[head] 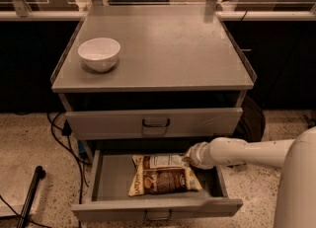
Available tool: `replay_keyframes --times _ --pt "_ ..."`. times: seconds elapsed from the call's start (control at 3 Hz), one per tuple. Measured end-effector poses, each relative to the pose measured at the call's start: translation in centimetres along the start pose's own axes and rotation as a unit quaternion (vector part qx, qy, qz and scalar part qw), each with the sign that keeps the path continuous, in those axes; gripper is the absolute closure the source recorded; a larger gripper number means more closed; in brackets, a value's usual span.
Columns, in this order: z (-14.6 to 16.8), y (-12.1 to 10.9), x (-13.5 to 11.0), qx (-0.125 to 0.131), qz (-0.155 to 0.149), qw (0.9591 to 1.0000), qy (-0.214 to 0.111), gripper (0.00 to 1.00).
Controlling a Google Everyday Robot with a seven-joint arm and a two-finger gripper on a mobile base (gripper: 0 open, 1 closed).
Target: Place brown chip bag into middle drawer
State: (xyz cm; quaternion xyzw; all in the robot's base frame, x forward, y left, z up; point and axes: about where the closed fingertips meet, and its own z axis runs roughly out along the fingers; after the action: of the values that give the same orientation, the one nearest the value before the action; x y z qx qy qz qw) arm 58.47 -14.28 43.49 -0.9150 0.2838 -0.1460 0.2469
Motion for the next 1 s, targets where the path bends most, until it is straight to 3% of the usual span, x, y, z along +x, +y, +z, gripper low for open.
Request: replay_keyframes --times 1.0 --pt "0.01 0.0 -0.01 0.0 0.0 1.0 0.0 0.12"
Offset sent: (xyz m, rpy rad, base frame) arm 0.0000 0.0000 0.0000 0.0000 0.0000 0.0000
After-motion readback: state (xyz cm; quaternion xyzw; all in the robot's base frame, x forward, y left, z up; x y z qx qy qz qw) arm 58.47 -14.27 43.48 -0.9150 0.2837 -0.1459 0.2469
